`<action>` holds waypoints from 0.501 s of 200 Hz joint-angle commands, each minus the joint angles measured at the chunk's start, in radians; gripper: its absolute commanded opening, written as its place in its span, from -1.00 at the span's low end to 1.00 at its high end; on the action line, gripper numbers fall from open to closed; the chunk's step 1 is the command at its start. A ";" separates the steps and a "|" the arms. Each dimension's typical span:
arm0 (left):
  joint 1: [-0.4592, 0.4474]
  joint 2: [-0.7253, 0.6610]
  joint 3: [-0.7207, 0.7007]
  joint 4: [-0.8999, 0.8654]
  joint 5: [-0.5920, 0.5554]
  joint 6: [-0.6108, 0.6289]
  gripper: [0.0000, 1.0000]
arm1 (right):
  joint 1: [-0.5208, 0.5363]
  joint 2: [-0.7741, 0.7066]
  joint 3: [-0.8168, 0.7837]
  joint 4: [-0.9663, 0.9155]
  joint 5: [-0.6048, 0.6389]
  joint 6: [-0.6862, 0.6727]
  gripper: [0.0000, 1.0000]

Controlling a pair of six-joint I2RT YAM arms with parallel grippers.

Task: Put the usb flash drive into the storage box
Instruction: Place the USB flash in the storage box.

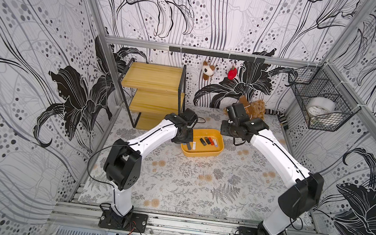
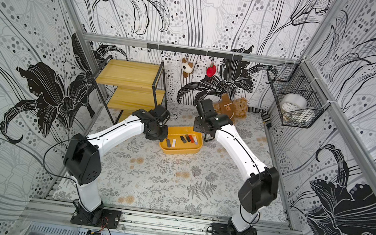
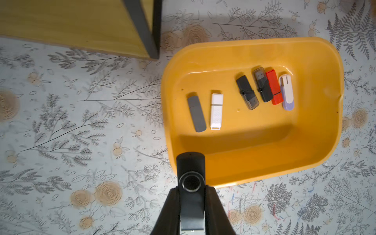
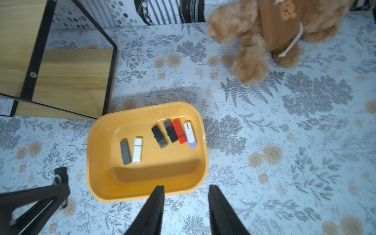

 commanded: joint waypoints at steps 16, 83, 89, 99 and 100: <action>-0.039 0.123 0.144 0.067 0.052 0.019 -1.00 | -0.011 -0.103 -0.152 -0.040 0.051 0.043 -0.17; -0.050 0.280 0.200 0.117 0.077 0.014 -1.00 | -0.024 -0.240 -0.298 -0.051 0.050 0.088 -0.15; -0.049 0.289 0.197 0.126 0.080 0.013 -1.00 | -0.024 -0.247 -0.303 -0.053 0.051 0.088 -0.15; -0.049 0.306 0.202 0.131 0.087 0.012 -1.00 | -0.025 -0.252 -0.308 -0.058 0.049 0.090 -0.15; -0.048 0.309 0.204 0.132 0.087 0.012 -1.00 | -0.026 -0.252 -0.308 -0.058 0.049 0.089 -0.15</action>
